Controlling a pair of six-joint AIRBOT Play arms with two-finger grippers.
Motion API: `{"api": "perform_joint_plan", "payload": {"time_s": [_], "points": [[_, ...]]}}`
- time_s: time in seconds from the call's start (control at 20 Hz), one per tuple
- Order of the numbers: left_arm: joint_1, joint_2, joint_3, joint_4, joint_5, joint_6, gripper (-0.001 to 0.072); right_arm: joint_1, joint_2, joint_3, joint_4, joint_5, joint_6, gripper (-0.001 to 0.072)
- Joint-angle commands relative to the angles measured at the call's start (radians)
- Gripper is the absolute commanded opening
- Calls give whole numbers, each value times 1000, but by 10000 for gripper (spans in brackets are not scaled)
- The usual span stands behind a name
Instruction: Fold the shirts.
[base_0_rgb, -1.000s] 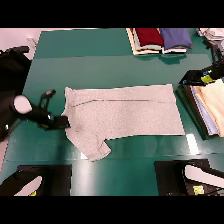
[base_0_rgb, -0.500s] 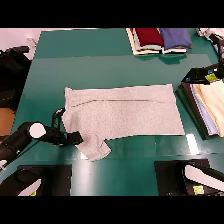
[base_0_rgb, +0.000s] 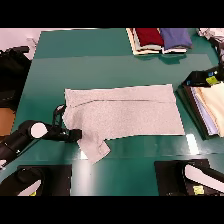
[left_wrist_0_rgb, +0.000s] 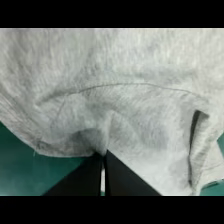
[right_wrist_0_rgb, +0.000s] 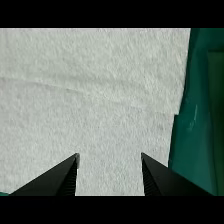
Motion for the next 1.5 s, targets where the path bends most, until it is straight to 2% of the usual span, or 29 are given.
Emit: {"api": "perform_joint_plan", "payload": {"time_s": [0.0,0.1,0.15,0.2,0.3,0.35,0.55,0.6,0.7,0.75,0.8,0.85,1.0,1.1,1.3,1.45], "points": [[-2,1,94,127,-104,-3,21,-79,68,-191,-88,10,0,448],[-2,1,118,126,-113,5,21,-165,108,-371,-143,13,-3,466],[-2,1,119,121,-109,5,21,-222,116,-459,-136,11,-12,581],[-2,1,119,121,-109,5,21,-275,113,-528,-127,3,-15,599],[-2,1,119,123,-109,12,21,-341,90,-630,-122,-34,-15,587],[-2,1,119,122,-110,18,21,-352,75,-663,-96,-57,-16,521],[-2,1,119,122,-109,23,21,-311,10,-697,56,-122,-40,495],[-2,1,119,122,-110,23,21,-284,3,-694,64,-140,-40,436],[-2,1,119,122,-110,26,21,-209,0,-671,63,-164,-40,399],[-2,1,119,130,-116,47,21,-172,13,-655,47,-168,-41,200],[-2,1,122,143,-138,65,21,-138,30,-637,31,-168,-42,66],[-2,1,132,177,-190,65,21,-102,54,-613,-1,-164,-42,14],[-2,5,170,274,-357,77,20,-35,146,-555,-125,-80,-41,14],[-2,32,178,282,-412,102,21,-27,230,-547,-184,-8,-40,14],[-2,101,208,292,-400,107,20,-48,360,-547,-190,8,-40,13],[-1,92,257,364,-304,109,20,-45,357,-537,-181,-24,-40,13]]}}
